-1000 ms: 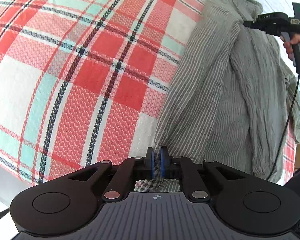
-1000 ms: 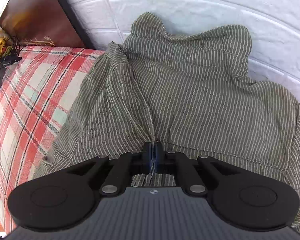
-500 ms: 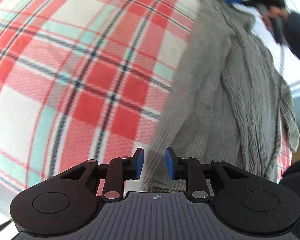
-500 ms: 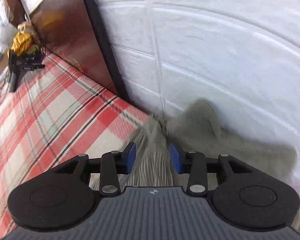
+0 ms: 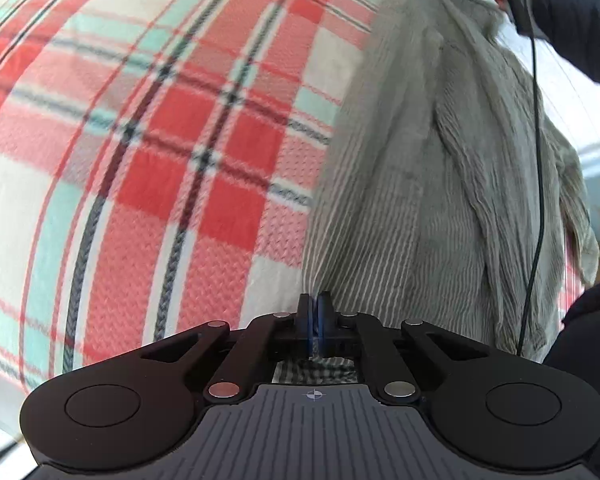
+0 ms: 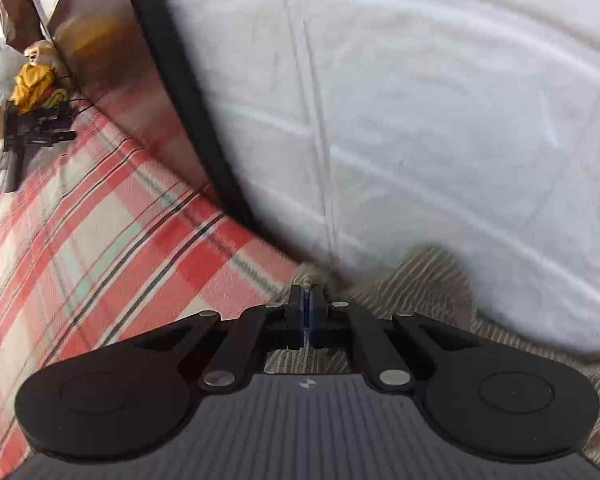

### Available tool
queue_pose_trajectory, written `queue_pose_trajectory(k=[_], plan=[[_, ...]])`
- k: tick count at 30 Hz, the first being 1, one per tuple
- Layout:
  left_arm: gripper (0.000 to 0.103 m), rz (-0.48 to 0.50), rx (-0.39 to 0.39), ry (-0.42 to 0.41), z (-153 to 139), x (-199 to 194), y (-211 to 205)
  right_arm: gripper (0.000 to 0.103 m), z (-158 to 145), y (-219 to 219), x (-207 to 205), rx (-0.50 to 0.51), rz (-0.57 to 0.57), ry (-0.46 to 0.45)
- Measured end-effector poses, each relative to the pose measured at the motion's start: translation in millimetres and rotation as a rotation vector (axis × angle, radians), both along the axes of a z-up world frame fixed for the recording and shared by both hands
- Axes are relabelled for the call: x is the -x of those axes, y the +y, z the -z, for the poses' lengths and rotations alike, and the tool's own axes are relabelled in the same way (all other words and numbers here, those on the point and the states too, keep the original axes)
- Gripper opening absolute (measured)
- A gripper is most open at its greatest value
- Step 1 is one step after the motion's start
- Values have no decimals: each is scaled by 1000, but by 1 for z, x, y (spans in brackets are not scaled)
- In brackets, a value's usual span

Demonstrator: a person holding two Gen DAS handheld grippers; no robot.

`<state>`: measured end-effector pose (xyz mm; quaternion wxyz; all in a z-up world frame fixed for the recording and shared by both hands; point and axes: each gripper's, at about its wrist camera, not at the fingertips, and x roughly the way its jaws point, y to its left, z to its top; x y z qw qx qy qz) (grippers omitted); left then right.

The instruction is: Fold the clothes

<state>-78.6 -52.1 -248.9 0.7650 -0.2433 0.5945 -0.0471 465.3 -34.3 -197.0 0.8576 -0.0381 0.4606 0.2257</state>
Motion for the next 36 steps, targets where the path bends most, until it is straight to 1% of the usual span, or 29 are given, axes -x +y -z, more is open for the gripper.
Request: queue_pose_trajectory(k=[3,5,6,7,8,9,10,13,15,17,18,19,21,23,27,31,36], plan=[[0,-40,22,5,4,6,6,2,14,4,-2,43,14,14],[0,-37,16,1,2,6,6,2,24,6,-2,70,24,25],[16,-37,11,4,1,7,7,3,25,6,-1,67,32,24],[28,-38,8,7,0,8,9,7,23,5,0,64,42,14],[32,-40,-3,6,-4,10,11,11,18,3,3,66,47,-1],[35,-41,-14,5,-8,12,14,21,13,1,6,68,51,-16],[39,-43,-25,3,-12,14,17,26,7,-1,10,67,54,-33],[41,-45,-55,-3,-24,19,24,31,-18,-12,33,47,61,-82],[41,-25,-57,-50,-37,15,23,31,-31,-21,58,22,53,-93],[45,0,-61,-104,-46,5,17,34,-37,-34,89,-15,45,-74],[50,13,-65,-130,-49,-1,13,37,-40,-40,104,-34,41,-64],[54,26,-67,-149,-49,-10,10,38,-42,-47,119,-53,37,-55],[54,56,-63,-163,-42,-30,6,39,-39,-61,152,-85,49,-18],[54,87,-43,-155,-36,-41,4,39,-29,-76,185,-113,79,43],[54,131,-28,-116,-19,-52,-4,39,-16,-103,255,-157,152,143],[54,160,-16,-99,-13,-45,-5,39,-5,-123,318,-216,253,218],[54,115,51,-81,-2,-48,-1,39,4,-125,377,-250,347,272]])
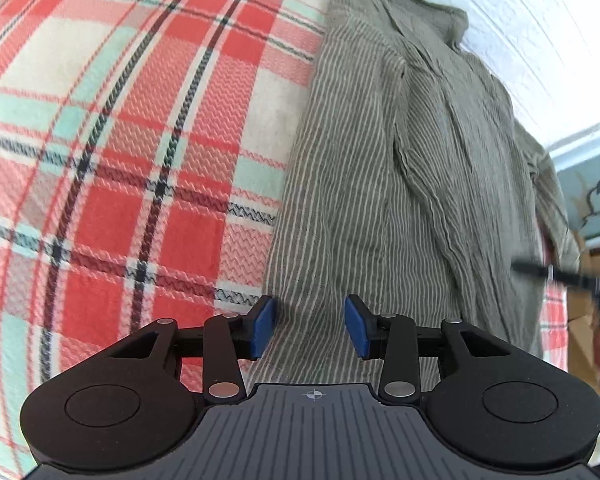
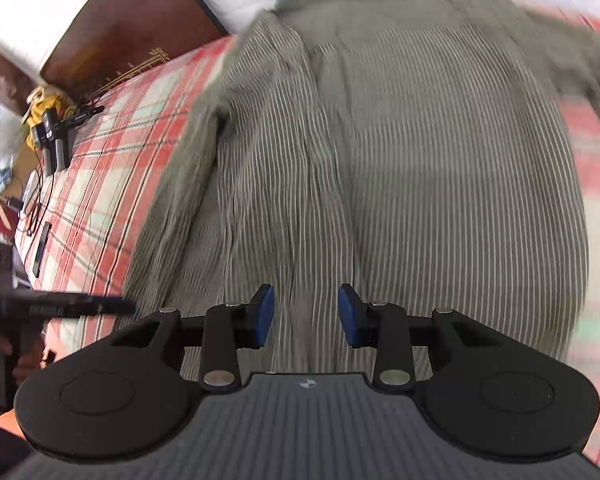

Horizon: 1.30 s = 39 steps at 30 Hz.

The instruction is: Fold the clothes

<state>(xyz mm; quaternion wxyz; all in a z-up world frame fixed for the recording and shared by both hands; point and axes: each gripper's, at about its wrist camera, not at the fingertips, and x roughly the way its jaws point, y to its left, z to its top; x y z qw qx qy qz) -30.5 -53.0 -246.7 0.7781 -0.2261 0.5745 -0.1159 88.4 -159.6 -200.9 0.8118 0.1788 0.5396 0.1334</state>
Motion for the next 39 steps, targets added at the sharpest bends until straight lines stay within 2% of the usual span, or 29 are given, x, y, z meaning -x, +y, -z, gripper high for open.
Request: queue_pose_trajectory(k=[5,8,9,11,12,14,15,16,18,20,21,22,23,26,28,29,34,35,37,39], plan=[[54,-46,-2,-5,-3,9,12,39,3,-5,44,1,104,22],[53,2,8,4,-1,8,6,40,7,-6,62,-3,146,48],[49,18,12,7,0,8,4,40,8,-6,67,-7,154,57],[30,49,16,13,2,7,0,40,12,-5,78,-9,170,69],[6,62,9,12,2,7,-3,40,14,-4,82,-8,178,75],[1,69,23,3,2,7,-3,39,20,-1,85,5,189,88],[0,75,28,-2,1,8,-3,13,21,0,86,8,185,94],[0,88,20,-6,0,10,-3,1,20,0,87,10,190,93],[0,108,-19,-2,3,13,-2,1,15,-6,92,25,233,75],[0,126,-22,8,8,14,-2,1,14,-13,98,41,268,83],[9,130,-27,5,8,14,-3,1,14,-15,100,45,276,87],[25,134,-25,6,6,14,-3,1,13,-15,101,46,273,86],[30,139,-23,6,3,14,-2,1,12,-15,102,48,270,84],[31,168,-44,-48,-18,13,5,9,-2,-13,106,55,312,18],[31,192,-61,-107,-36,12,11,37,-11,-13,110,59,350,-32],[31,206,-70,-141,-46,7,12,40,-12,-13,111,56,357,-41],[32,251,-91,-261,-72,-42,1,42,-4,-6,104,86,348,-24],[35,248,-94,-274,-74,-56,-5,42,-3,-5,102,87,349,-23],[50,233,-105,-291,-78,-82,-17,42,-1,-5,100,86,345,-23],[52,204,-107,-291,-78,-110,-31,42,1,-7,97,91,334,-20]])
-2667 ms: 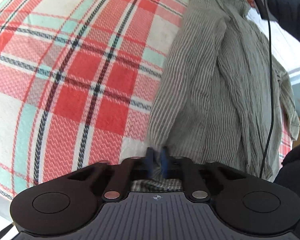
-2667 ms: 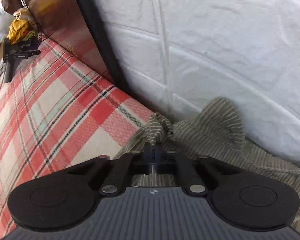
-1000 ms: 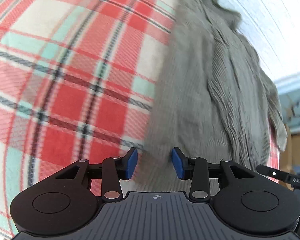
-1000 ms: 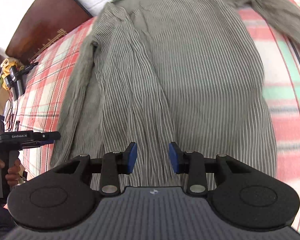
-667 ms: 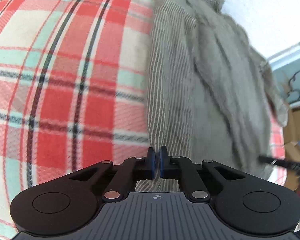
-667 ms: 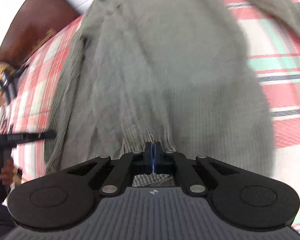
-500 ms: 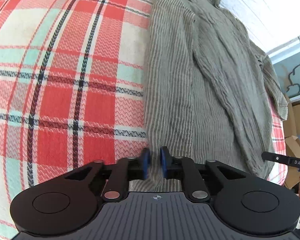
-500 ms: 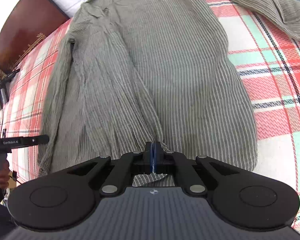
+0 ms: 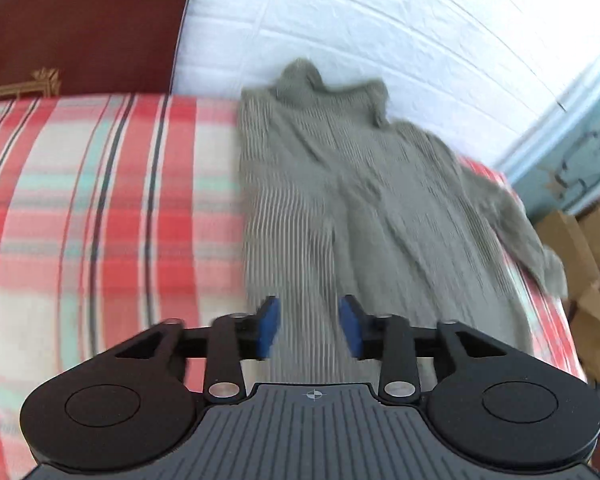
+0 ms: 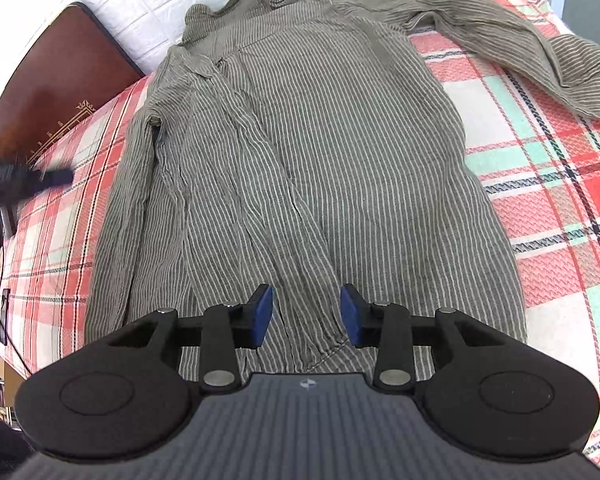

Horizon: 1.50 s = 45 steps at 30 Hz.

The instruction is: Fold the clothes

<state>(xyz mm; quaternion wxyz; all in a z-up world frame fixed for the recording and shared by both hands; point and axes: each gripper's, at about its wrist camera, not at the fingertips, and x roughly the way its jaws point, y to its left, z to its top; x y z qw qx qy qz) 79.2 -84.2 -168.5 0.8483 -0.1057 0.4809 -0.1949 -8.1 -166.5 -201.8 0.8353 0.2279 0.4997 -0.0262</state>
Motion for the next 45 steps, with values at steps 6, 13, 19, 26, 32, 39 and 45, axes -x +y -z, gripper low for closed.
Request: queue_pose_trajectory(k=[6,13,19,26,32,39,45], plan=[[52,5,-41,30,5,-71,-37,42,10,-11,-5,-42,-30,18],[44,53,-182,113,42,-123,-67,42,30,-23,-6,-145,-42,39],[45,71,-286,147,72,-127,-78,41,34,-32,-5,-198,-48,28],[48,82,-303,174,63,-128,-84,6,28,-48,-4,-258,-23,8],[54,78,-250,190,23,-143,-96,7,2,-52,7,-272,-5,-56],[63,109,-330,276,26,-165,-154,5,-28,-29,19,-335,-52,-151],[63,102,-408,302,33,-175,-165,5,-55,-16,33,-400,-106,-233]])
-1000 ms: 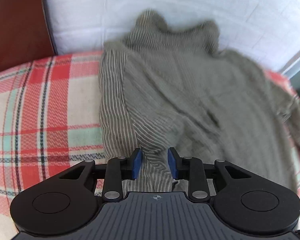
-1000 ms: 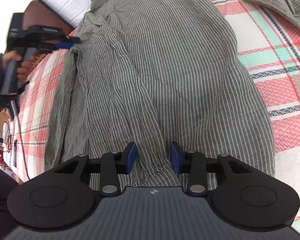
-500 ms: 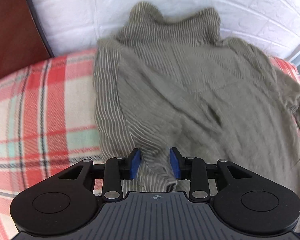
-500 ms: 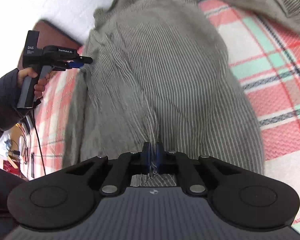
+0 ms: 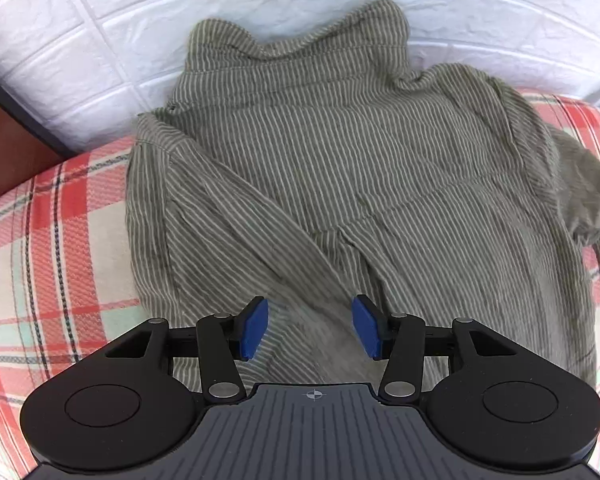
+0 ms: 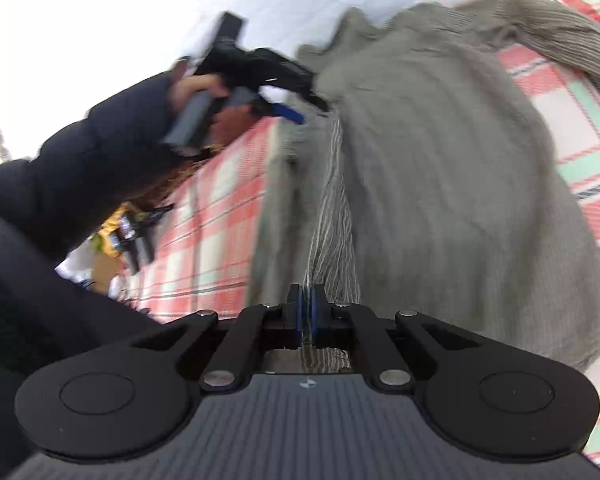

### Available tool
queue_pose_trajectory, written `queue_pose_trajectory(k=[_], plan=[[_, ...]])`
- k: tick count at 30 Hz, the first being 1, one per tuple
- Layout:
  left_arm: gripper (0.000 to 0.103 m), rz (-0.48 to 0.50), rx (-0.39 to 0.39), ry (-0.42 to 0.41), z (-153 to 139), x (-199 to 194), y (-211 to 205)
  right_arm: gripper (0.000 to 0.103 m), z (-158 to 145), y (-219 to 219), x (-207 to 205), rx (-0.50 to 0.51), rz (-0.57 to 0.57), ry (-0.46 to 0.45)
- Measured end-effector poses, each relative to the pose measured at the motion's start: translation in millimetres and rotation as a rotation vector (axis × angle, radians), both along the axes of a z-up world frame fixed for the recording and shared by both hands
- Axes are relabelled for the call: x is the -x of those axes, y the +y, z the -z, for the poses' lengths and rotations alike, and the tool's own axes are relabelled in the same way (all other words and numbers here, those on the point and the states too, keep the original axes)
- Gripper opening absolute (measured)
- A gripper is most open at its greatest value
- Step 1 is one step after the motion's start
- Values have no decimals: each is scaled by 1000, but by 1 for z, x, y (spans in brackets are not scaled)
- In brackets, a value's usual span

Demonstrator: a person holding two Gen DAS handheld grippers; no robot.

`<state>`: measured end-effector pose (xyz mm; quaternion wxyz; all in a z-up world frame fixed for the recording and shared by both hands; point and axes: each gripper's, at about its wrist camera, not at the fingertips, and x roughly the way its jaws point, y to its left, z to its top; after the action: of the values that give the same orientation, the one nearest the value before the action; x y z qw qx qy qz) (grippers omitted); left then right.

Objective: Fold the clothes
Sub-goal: 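Release the hem with the left gripper while the right gripper tugs the shirt front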

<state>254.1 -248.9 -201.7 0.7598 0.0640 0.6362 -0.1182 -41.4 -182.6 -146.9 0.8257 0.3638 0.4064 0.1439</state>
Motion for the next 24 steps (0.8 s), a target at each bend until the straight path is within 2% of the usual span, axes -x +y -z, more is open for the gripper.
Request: queue_pose_trajectory(k=[6,10,14,17,19,20,21,24], plan=[[63,39,7,39,0,-2,-18,1,-15,9,10,-6,26,-38],[66,109,-68,49,3,1,-37,1,-18,11,12,-5,35,-59],[66,159,-156,50,13,5,-52,1,-10,12,12,35,64,-27],[66,145,-186,55,23,4,-57,8,3,13,8,119,94,27],[66,121,-181,55,25,2,-57,35,14,13,5,184,114,63],[66,108,-175,54,25,1,-57,41,20,11,3,209,125,71],[66,92,-158,48,23,0,-55,45,26,9,2,227,135,75],[66,82,-148,51,19,-2,-54,45,47,1,-8,243,129,90]])
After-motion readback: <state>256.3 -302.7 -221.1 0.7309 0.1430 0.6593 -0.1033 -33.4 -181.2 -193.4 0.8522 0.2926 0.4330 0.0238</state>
